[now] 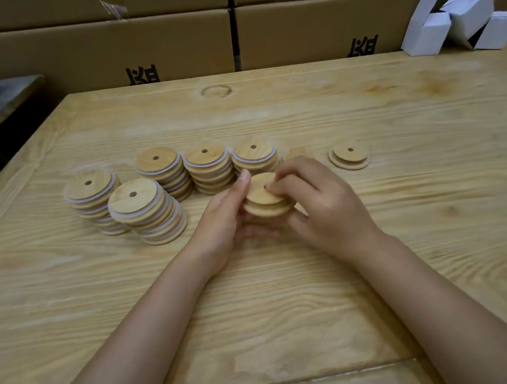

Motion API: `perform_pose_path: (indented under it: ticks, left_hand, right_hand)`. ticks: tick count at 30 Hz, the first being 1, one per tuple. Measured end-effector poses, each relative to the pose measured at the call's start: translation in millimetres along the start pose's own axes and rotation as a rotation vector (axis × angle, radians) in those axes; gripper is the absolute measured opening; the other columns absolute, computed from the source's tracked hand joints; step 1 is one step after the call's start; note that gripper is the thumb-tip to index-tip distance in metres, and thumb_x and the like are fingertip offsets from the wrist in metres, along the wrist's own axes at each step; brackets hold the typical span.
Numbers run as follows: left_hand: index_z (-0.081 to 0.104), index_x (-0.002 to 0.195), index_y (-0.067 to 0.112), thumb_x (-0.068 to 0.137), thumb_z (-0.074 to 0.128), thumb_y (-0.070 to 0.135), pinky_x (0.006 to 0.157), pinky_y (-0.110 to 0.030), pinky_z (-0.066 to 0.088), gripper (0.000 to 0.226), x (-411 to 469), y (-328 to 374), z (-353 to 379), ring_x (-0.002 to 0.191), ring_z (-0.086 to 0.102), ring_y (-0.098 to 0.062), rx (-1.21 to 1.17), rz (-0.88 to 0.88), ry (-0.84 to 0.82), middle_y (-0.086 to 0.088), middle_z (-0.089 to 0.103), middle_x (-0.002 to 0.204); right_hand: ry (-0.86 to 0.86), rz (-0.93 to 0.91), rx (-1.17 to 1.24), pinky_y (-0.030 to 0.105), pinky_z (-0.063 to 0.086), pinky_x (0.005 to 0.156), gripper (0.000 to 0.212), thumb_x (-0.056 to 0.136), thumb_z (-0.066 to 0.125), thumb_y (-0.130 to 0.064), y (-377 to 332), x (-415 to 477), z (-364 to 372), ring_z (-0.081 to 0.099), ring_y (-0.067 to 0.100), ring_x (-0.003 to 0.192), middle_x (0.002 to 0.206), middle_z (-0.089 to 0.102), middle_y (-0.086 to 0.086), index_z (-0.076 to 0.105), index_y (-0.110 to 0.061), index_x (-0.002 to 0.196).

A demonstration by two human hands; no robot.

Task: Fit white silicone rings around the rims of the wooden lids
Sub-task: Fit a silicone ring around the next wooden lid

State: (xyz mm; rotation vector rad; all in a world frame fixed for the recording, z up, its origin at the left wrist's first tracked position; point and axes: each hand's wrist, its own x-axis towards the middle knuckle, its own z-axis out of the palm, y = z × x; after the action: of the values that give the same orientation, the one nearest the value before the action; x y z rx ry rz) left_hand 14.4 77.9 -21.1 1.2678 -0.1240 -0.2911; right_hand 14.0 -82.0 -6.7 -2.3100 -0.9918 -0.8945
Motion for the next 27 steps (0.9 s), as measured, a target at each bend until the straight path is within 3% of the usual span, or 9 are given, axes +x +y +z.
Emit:
perform_pose_path:
  ticks: [5, 8, 12, 17, 27]
  left_hand:
    - [0.063, 0.098, 0.004, 0.098, 0.039, 0.022, 0.053, -0.031, 0.057, 0.029, 0.8, 1.4, -1.3, 0.072, 0.070, -0.022, -0.097, -0.019, 0.080, -0.010, 0.072, 0.080]
    - [0.062, 0.099, 0.005, 0.099, 0.040, 0.019, 0.056, -0.034, 0.058, 0.027, 1.9, 1.4, -0.5, 0.078, 0.071, -0.022, -0.110, -0.025, 0.127, -0.012, 0.070, 0.091]
    - [0.062, 0.097, 0.004, 0.098, 0.041, 0.016, 0.061, -0.039, 0.059, 0.024, 3.5, 1.1, -1.2, 0.080, 0.070, -0.021, -0.084, -0.047, 0.140, -0.013, 0.066, 0.095]
    - [0.063, 0.093, 0.004, 0.096, 0.043, 0.012, 0.057, -0.039, 0.059, 0.021, 4.3, -0.6, -1.6, 0.073, 0.070, -0.023, -0.064, -0.061, 0.122, -0.011, 0.067, 0.083]
    - [0.063, 0.092, 0.005, 0.096, 0.043, 0.011, 0.058, -0.039, 0.059, 0.021, 5.5, -1.7, -2.1, 0.073, 0.070, -0.023, -0.055, -0.051, 0.100, -0.008, 0.069, 0.078]
  right_hand:
    - [-0.207, 0.021, 0.046, 0.040, 0.051, 0.080, 0.035, 0.069, 0.068, 0.004, 4.2, 2.3, -9.8, 0.061, 0.034, 0.095, 0.107, 0.061, 0.019, 0.067, 0.002, 0.104]
    - [-0.301, 0.196, 0.080, 0.033, 0.043, 0.092, 0.043, 0.078, 0.065, 0.003, 14.4, 2.8, -22.4, 0.057, 0.029, 0.105, 0.113, 0.063, 0.012, 0.061, -0.004, 0.120]
    - [-0.439, 0.387, 0.041, 0.019, 0.039, 0.081, 0.028, 0.087, 0.058, -0.005, 30.8, -0.2, -34.9, 0.059, 0.018, 0.098, 0.106, 0.066, 0.001, 0.067, -0.013, 0.112]
    - [-0.732, 0.379, -0.116, 0.033, 0.041, 0.092, 0.030, 0.085, 0.056, -0.011, 30.6, -4.4, -27.0, 0.051, 0.020, 0.110, 0.113, 0.057, 0.003, 0.065, -0.015, 0.113]
    - [-0.669, 0.453, -0.131, 0.036, 0.048, 0.078, 0.009, 0.087, 0.058, -0.015, 29.5, -2.9, -29.8, 0.058, 0.021, 0.089, 0.096, 0.061, -0.001, 0.065, -0.017, 0.093]
